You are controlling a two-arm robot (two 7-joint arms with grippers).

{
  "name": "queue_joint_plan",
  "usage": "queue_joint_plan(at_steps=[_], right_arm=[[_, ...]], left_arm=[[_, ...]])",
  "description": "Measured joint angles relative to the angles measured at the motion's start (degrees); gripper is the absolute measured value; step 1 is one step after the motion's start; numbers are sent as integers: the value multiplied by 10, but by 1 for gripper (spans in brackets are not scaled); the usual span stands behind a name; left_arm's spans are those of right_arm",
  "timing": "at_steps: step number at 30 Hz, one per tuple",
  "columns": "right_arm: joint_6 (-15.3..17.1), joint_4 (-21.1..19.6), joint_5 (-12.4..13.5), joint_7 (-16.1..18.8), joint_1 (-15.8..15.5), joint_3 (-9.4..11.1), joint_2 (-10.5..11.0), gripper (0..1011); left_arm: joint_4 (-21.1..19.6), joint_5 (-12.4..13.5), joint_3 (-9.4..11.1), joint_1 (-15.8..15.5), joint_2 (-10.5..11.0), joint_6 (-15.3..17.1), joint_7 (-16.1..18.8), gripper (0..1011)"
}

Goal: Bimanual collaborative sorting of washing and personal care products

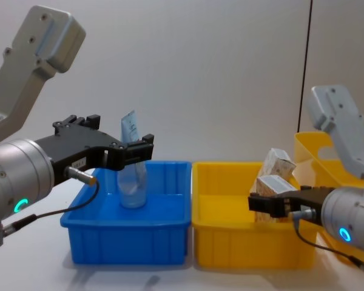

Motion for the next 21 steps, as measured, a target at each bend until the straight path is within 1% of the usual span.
queue_joint_plan(at_steps=[1,6,7,8,9,10,11,13,17,18,19,20,21], right_arm=[[0,0,0,0,0,0,0,1003],[-5,12,-4,-4,6,1,-5,927],[-5,13,-4,-5,7,1,-6,927],[-7,16,-5,-6,8,1,-7,881],[-7,17,-6,-6,9,1,-8,863],[-7,19,-6,-7,9,1,-8,807],[-8,20,-6,-7,10,1,-9,792],[-9,22,-7,-8,11,1,-10,711],[-10,26,-8,-9,13,1,-11,614],[-10,26,-9,-9,14,1,-12,553],[-10,26,-9,-9,14,1,-12,553],[-11,27,-9,-9,14,2,-12,512],[-11,27,-9,-9,14,2,-12,495]], left_arm=[[0,0,0,0,0,0,0,1001],[0,0,0,0,0,0,0,1001],[0,0,0,0,0,0,0,1002],[0,0,0,0,0,0,0,1001],[0,0,0,0,0,0,0,1001],[0,0,0,0,0,0,0,1001],[0,0,0,0,0,0,0,1001],[0,0,0,0,0,0,0,1001],[0,0,0,0,0,0,0,1001],[0,0,0,0,0,0,0,1001],[0,0,0,0,0,0,0,1001],[0,0,0,0,0,0,0,1001],[0,0,0,0,0,0,0,1001]])
